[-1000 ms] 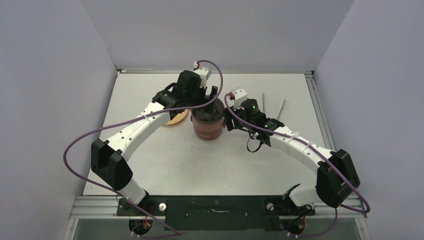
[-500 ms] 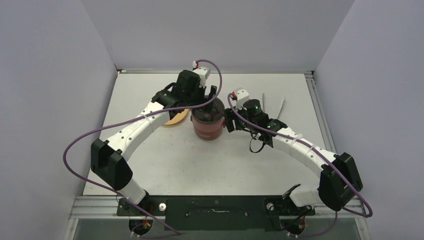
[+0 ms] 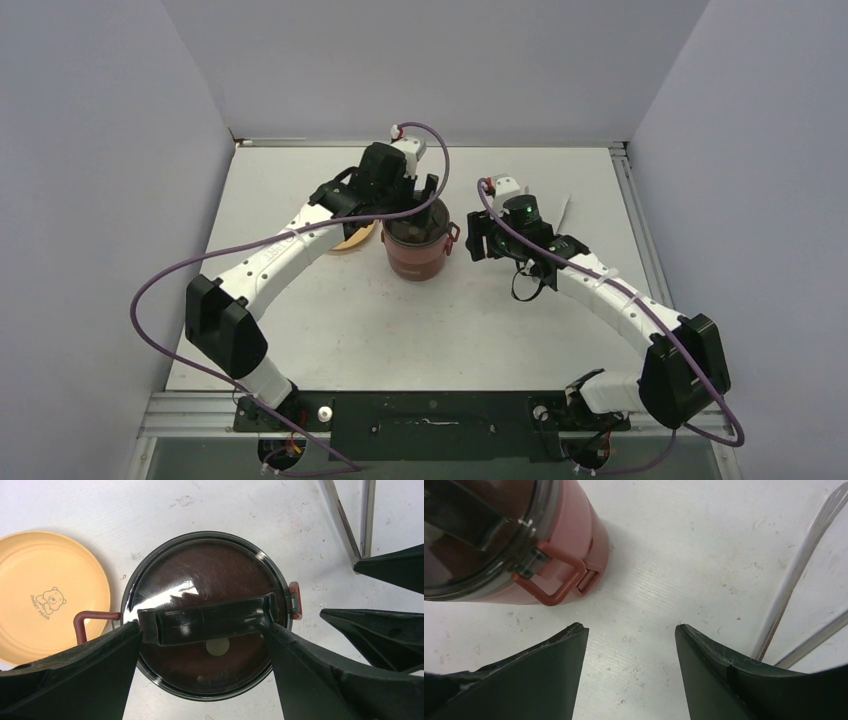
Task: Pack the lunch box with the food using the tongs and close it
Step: Close the fastener on the packing box.
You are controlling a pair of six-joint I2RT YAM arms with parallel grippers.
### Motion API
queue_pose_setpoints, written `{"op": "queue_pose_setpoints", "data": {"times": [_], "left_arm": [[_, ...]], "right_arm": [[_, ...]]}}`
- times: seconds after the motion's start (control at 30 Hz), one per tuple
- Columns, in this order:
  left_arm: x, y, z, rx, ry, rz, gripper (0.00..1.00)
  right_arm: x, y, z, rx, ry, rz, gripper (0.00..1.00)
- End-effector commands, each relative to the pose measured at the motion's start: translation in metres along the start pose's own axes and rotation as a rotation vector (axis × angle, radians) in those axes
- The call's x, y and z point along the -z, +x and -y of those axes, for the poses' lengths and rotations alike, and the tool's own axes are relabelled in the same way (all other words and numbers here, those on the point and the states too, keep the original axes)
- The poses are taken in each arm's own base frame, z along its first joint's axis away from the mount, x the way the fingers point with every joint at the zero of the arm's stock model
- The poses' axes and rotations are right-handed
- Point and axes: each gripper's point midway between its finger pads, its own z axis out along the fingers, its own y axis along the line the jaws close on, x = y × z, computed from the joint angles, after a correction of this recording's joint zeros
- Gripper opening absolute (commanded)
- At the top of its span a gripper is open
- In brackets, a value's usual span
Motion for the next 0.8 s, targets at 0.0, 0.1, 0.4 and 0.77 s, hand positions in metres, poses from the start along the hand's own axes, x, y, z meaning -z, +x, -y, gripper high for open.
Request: {"op": "queue_pose_setpoints", "data": {"times": [0.0,0.1,0.4,0.77], "left_arm": [[-0.002,-0.018,0.002,-0.003,-0.007,0.038,0.97],[-0.005,-0.018,0.002,-0.008,-0.014,0.034,0.97],[-0.015,-0.009,-0.004,-0.056,-0.076,0.004,0.97],[-0.019,0.0,-0.006,-0.082,-0.094,-0.027,0.95]], "right_arm": [[-0.007,-0.002,0.003,-0.028,0.031,-0.02,0.65],[-0.012,0.003,0.004,-0.034,0.036,-0.035,0.65],[-0.03,0.009,0.007,-0.036,0.058,-0.076,0.65],[-0.048,0.003,0.003,-0.044,0.047,-0.076,0.64]]}}
